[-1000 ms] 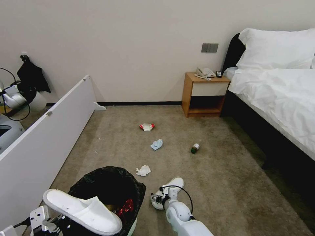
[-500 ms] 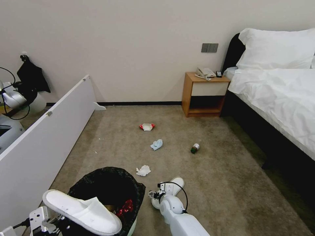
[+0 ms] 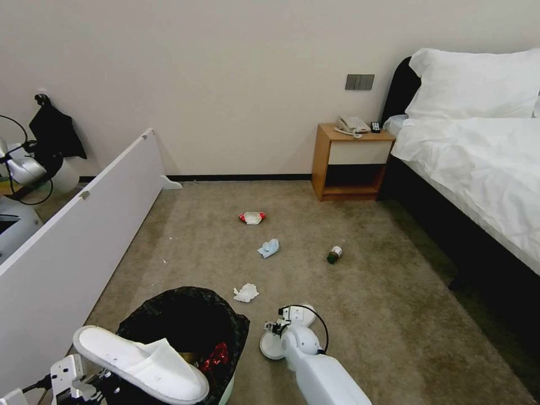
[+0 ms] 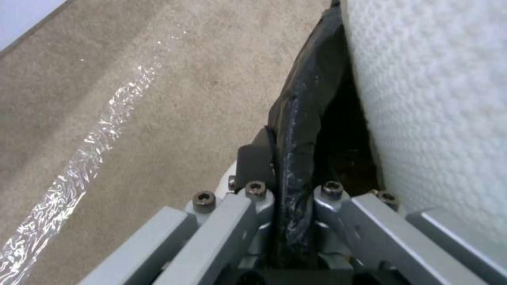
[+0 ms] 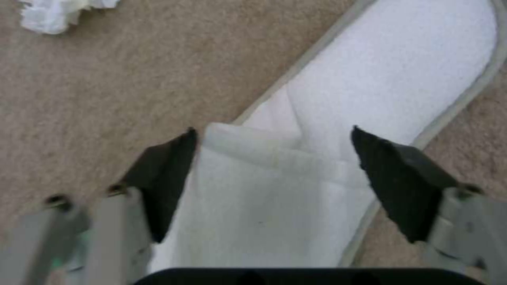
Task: Pick up the trash bin, then pick up the garbage from the floor and place it into the trash bin.
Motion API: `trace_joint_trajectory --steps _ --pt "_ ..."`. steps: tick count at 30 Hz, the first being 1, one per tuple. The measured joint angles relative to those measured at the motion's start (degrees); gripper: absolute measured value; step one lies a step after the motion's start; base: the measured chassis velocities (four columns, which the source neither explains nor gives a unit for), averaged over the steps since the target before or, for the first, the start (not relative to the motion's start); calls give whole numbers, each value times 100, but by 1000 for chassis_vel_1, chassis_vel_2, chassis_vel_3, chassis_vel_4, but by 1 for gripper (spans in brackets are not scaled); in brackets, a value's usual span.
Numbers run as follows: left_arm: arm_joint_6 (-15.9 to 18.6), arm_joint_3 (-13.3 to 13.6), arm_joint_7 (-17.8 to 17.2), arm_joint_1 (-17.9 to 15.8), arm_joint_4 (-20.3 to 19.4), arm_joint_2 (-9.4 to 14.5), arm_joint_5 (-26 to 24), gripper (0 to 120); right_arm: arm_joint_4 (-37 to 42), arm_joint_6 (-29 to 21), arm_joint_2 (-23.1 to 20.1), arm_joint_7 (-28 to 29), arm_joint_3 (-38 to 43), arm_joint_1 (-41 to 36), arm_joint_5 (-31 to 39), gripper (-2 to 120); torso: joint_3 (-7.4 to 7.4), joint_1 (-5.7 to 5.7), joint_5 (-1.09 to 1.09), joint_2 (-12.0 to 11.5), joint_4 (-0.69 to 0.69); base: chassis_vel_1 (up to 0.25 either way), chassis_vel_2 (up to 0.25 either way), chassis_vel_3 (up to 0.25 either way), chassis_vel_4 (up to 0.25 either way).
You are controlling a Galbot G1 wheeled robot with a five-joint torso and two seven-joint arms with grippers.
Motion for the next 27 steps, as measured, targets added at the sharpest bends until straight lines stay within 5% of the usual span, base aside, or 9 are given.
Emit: trace_joint_trajectory --steps 20,27 --pt "0 2 7 -34 0 14 3 3 -157 -222 -3 -47 28 38 19 2 0 0 0 0 1 0 0 0 0" --pt "0 0 13 -39 0 16 0 3 -206 -207 -4 -146 22 23 -7 0 0 0 0 0 1 0 0 0 0"
